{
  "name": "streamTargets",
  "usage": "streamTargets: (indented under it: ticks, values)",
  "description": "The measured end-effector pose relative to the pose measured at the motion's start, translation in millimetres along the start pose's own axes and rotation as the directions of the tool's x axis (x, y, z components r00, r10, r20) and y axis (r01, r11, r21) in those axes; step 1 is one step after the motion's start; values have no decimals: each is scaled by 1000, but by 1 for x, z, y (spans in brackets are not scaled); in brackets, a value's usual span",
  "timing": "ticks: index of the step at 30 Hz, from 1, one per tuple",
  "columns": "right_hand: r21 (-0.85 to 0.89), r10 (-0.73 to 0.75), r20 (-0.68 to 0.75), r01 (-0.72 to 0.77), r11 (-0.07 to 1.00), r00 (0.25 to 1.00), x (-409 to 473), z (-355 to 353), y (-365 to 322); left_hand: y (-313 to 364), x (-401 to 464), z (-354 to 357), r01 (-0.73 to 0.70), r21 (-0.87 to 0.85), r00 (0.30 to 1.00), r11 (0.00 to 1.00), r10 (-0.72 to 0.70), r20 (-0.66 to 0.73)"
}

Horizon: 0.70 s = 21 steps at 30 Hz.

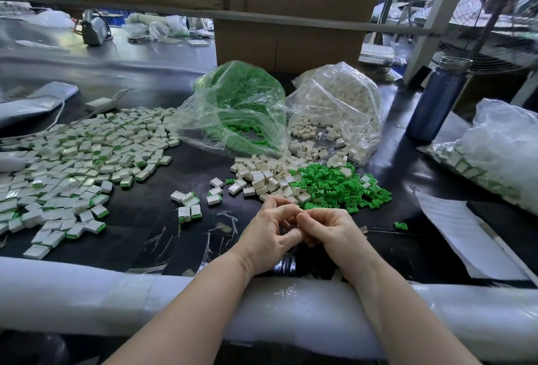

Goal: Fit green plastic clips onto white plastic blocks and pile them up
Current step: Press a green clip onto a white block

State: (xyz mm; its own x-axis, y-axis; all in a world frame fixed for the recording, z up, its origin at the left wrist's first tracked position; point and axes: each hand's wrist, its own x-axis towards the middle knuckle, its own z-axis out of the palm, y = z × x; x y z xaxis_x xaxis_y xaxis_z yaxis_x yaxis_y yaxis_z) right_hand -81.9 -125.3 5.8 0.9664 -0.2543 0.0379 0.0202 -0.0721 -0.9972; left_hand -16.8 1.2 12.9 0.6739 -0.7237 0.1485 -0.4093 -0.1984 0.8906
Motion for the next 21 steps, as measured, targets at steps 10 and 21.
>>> streamTargets:
  ticks: [10,21]
  values:
    - [-36,-17,-43,15,999,999,-2,1,1,-3,1,0,21,22,999,1000,-22,33]
    - [17,7,-54,-6,1000,999,-4,3,-5,-2,0,0,12,48,999,999,-15,52]
